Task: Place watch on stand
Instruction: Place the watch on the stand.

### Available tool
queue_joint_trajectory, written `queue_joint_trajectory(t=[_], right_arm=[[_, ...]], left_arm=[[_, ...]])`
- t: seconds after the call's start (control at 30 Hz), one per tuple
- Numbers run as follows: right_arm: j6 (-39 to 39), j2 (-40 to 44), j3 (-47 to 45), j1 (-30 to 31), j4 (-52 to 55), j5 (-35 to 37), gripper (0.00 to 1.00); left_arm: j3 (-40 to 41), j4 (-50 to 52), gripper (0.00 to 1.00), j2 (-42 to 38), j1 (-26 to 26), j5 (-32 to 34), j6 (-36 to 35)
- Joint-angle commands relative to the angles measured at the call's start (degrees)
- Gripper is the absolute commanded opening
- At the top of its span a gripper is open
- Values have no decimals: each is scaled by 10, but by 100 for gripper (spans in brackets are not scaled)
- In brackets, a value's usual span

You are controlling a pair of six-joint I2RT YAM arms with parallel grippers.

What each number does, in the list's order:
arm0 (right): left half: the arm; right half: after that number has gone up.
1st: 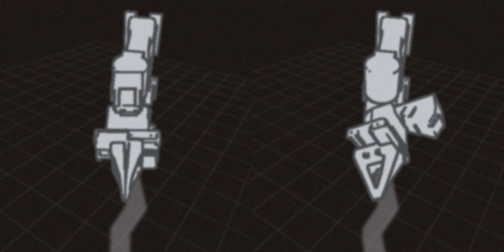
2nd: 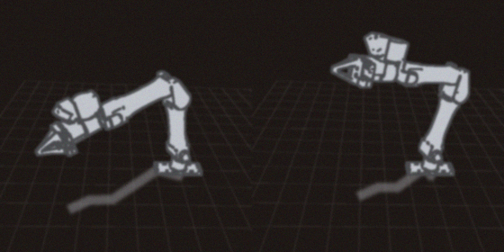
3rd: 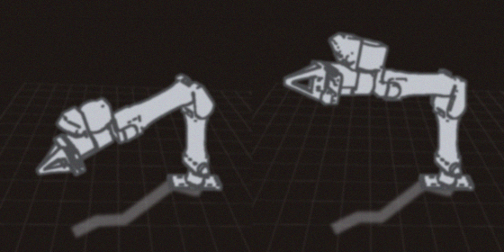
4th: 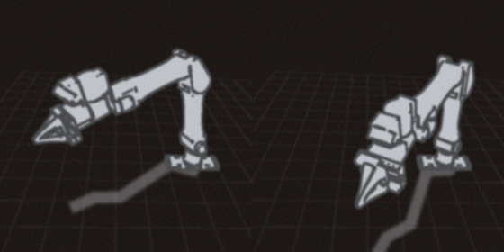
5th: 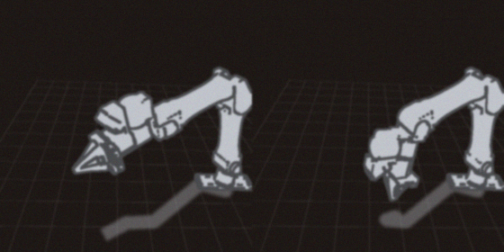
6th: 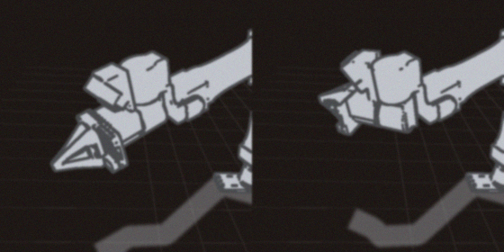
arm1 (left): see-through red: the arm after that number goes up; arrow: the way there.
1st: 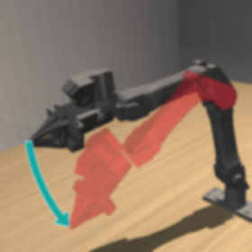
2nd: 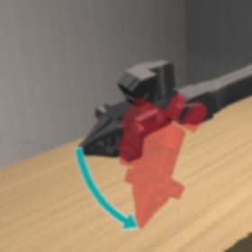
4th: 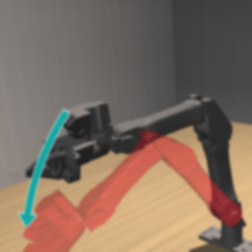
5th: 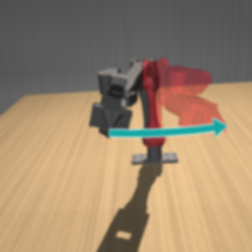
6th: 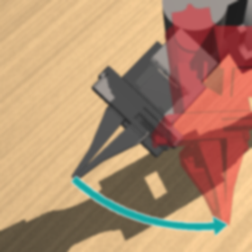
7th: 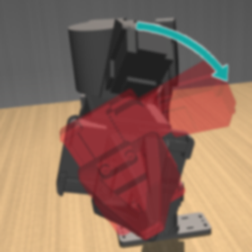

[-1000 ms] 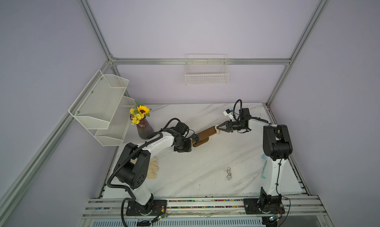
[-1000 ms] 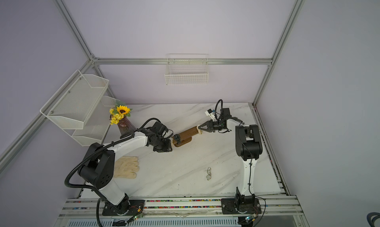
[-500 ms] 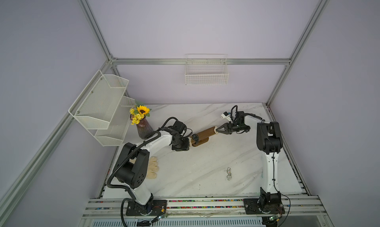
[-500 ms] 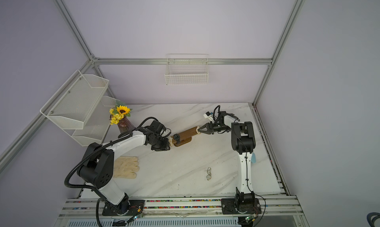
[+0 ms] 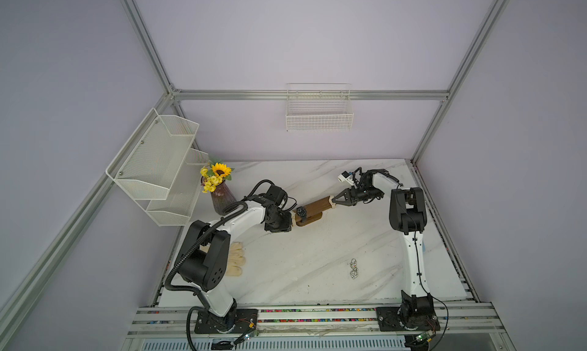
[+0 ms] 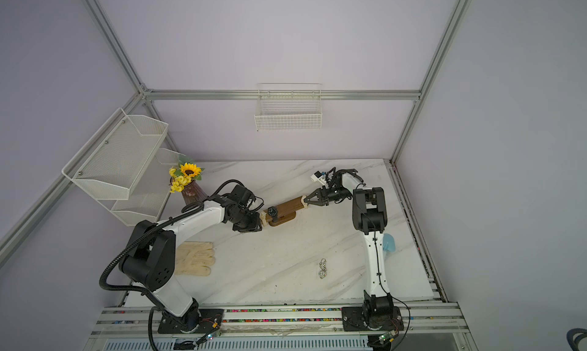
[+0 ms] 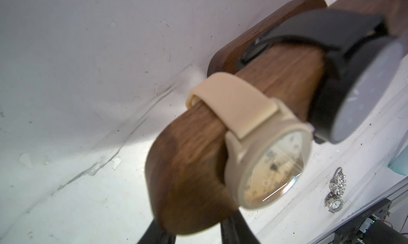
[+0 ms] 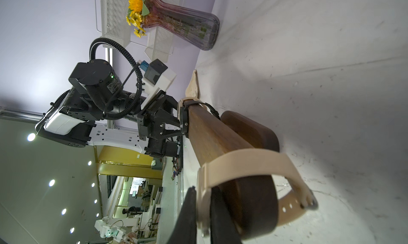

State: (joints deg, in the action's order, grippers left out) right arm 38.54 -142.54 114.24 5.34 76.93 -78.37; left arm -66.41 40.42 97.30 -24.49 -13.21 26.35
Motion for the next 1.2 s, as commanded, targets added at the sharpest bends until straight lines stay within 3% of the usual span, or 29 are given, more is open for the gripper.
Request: queue_joint_trajectory(t=[0.0, 0.2, 0.67, 0.83, 1.17], right_arm=[[-14, 6, 1, 20, -21, 0, 0], [-255, 78, -124, 70, -315, 96, 0], [-298, 69, -90, 98, -318, 136, 0], [-299, 74, -106, 98, -321, 147, 32], [-340, 133, -158, 73, -377, 176, 40]], left_arm=[[-32, 3, 32, 5, 4, 6, -10], [-32, 3, 32, 5, 4, 7, -10], [-28, 3, 32, 5, 7, 5, -14], [-28, 3, 32, 5, 8, 3, -14], [-24, 3, 32, -12, 8, 8, -12]])
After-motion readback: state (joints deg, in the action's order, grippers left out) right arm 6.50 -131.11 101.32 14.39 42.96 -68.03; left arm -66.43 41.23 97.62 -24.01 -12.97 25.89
